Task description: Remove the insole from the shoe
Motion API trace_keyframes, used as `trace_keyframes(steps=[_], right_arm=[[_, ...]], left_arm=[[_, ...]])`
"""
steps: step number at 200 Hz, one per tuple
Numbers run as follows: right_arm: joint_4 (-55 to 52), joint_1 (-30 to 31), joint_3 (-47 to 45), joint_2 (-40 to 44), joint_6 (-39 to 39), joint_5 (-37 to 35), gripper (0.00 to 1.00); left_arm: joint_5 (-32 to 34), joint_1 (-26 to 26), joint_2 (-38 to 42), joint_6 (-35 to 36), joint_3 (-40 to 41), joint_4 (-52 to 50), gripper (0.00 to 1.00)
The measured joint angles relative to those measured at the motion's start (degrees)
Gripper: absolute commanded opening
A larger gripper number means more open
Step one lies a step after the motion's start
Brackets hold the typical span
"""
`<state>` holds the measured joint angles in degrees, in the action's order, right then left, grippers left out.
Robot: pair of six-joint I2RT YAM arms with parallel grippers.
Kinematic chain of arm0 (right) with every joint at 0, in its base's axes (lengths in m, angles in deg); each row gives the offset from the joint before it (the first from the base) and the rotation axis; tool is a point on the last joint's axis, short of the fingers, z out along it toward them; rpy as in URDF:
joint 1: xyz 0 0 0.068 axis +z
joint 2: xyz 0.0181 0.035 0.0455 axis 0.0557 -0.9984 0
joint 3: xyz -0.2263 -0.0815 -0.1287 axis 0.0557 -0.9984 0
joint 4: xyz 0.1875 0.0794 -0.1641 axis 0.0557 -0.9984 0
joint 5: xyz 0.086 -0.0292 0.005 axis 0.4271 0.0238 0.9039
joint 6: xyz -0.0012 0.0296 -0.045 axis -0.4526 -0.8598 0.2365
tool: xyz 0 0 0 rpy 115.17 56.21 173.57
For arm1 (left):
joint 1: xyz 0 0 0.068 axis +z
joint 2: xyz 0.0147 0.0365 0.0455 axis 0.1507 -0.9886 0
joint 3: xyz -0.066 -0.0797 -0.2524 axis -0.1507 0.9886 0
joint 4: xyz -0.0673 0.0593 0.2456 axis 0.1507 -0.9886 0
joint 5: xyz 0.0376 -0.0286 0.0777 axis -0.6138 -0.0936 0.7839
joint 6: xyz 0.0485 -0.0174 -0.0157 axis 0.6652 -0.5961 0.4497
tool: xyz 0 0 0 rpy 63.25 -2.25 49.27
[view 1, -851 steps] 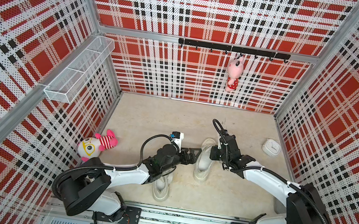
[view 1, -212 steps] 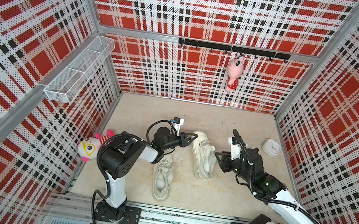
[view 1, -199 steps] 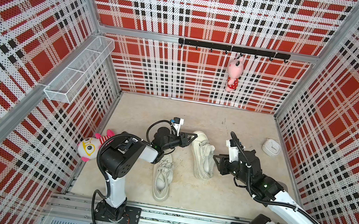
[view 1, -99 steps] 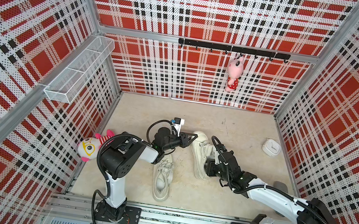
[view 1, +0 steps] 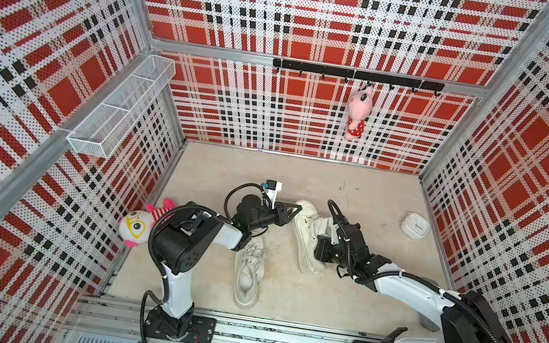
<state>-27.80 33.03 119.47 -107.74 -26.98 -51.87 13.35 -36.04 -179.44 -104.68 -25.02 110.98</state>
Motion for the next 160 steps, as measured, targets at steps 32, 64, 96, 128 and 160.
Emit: trace_keyframes(steps=[32,64,96,128,160], right_arm=[[2.12,-0.35,-0.02,-1.44,1.01,1.88,0.46],[3.98,-0.68,-0.15,-3.02,1.70,3.43,0.46],[5.16,-0.79,-0.15,-4.22,2.49,3.37,0.46],[6.25,-0.79,-0.68,-4.44,3.15,3.02,0.48],[5.49,-0.39,-0.37,-4.35,4.81,0.92,0.53]], left_arm=[[0.07,-0.07,0.00,0.35,-0.26,-0.46,0.25],[0.13,-0.15,0.00,0.55,-0.68,-1.18,0.25],[0.37,-0.15,-0.02,0.63,-0.94,-1.95,0.24],[0.44,-0.17,-0.02,1.03,-1.03,-2.14,0.24],[0.26,-0.20,-0.02,1.62,-1.14,-2.25,0.24]])
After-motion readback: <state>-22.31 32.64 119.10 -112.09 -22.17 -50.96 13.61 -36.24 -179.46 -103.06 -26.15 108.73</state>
